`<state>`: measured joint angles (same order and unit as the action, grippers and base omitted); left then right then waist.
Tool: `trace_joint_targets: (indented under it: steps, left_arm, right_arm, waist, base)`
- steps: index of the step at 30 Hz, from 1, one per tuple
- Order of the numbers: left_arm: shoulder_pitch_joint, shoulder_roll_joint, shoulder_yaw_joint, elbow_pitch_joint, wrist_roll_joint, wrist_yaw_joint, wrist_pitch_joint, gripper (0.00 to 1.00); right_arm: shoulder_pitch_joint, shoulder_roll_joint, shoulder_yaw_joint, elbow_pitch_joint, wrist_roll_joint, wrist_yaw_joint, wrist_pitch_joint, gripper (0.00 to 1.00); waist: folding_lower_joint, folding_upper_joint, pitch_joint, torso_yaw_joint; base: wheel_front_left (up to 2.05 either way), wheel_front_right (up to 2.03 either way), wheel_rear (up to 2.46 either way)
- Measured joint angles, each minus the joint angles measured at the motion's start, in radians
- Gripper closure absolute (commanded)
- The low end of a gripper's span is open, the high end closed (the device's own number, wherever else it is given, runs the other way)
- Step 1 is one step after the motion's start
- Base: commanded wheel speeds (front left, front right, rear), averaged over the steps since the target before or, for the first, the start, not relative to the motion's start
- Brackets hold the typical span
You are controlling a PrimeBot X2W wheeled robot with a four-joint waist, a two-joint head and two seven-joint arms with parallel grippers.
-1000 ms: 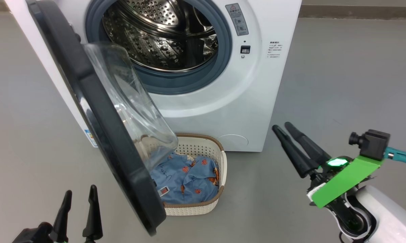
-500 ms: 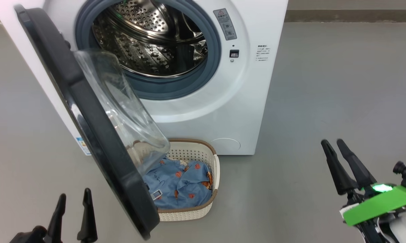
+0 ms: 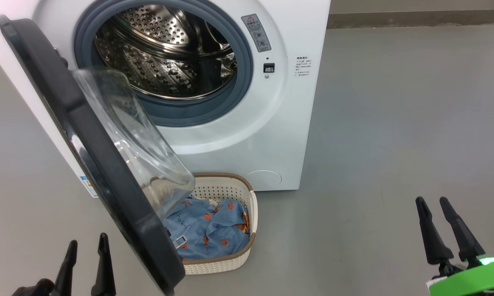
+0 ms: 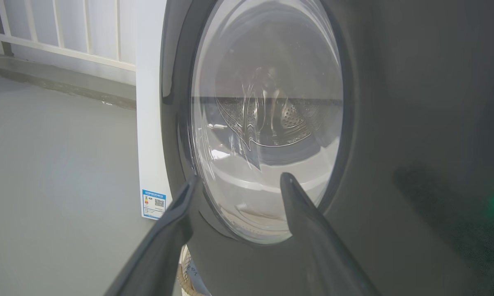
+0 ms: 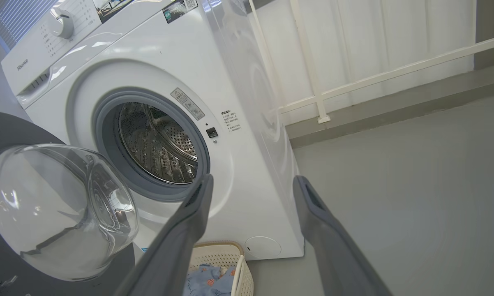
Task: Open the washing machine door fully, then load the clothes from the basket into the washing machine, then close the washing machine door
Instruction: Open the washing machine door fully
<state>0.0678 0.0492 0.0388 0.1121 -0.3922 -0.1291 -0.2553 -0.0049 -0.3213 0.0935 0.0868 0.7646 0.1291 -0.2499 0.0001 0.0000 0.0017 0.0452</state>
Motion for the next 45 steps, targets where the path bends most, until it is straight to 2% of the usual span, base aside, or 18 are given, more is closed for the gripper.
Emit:
trace_joint_targets:
  steps: [4,10,22,32,45]
  left_arm:
    - [0.0,0.0,0.001,0.0,0.0,0.0,0.0,0.0]
    - [0.015,0.0,0.004,0.0,0.0,0.0,0.0,0.0]
    - [0.017,0.002,0.004,0.0,0.0,0.0,0.0,0.0]
    - [0.017,0.002,0.006,0.0,0.0,0.0,0.0,0.0]
    - [0.017,0.002,0.005,0.0,0.0,0.0,0.0,0.0]
  right_arm:
    - [0.037,0.039,-0.049,0.005,-0.117,0.0,0.0,0.0]
    - [0.073,0.107,-0.098,0.007,-0.193,0.0,0.0,0.0]
    - [0.093,0.142,-0.177,0.027,-0.404,0.0,0.0,0.0]
    - [0.114,0.18,-0.209,0.017,-0.473,0.0,0.0,0.0]
    - [0.129,0.195,-0.222,0.044,-0.482,0.0,0.0,0.0]
  waist:
    - [0.0,0.0,-0.001,-0.002]
    - [0.0,0.0,-0.001,-0.007]
    - [0.0,0.0,0.006,-0.014]
    - [0.0,0.0,0.003,-0.008]
    - [0.0,0.0,0.006,0.007]
  base:
    - [0.0,0.0,0.0]
    - [0.0,0.0,0.0]
    - [0.0,0.0,0.0]
    - [0.0,0.0,0.0]
    - [0.0,0.0,0.0]
